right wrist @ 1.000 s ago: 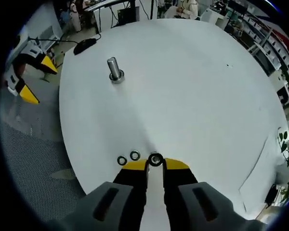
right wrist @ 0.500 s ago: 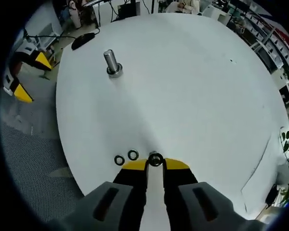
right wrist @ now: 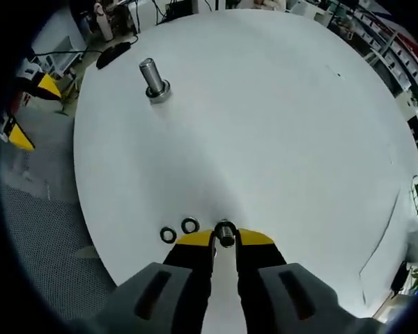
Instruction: Place the washer onto the threaded stud by aligning its center hole with the stud, sliding it down to the base, and recovering from edge contact or off-axis alignment until the washer reaches the visible bottom stop.
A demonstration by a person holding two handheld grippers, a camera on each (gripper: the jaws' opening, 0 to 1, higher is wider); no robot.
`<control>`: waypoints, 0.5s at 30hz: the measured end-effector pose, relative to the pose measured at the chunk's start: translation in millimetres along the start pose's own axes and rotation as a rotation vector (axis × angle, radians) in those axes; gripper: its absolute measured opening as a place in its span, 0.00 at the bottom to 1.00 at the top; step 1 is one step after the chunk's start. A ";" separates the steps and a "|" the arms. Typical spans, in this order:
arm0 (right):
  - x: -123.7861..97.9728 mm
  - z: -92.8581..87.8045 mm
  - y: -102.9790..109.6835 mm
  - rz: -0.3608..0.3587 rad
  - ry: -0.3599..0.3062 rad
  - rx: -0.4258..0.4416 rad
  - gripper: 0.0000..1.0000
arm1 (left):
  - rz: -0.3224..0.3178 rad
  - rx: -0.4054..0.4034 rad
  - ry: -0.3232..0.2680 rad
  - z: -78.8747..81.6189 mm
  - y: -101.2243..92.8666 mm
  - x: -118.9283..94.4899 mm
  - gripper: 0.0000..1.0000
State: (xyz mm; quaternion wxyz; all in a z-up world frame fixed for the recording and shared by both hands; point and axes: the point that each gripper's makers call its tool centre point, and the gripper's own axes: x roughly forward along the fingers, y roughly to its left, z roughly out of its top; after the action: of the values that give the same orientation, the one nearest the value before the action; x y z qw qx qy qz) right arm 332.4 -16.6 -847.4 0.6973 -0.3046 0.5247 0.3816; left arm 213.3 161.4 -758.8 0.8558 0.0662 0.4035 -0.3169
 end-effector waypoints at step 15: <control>11.7 -11.5 0.8 0.006 0.019 0.018 0.14 | 0.001 -0.003 -0.001 0.0 0.5 -0.2 0.37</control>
State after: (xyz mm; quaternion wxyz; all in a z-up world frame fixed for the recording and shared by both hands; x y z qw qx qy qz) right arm 327.8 -23.2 -861.7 0.6939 -0.3004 0.5356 0.3760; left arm 213.5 161.8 -758.8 0.8563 0.0651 0.4035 -0.3157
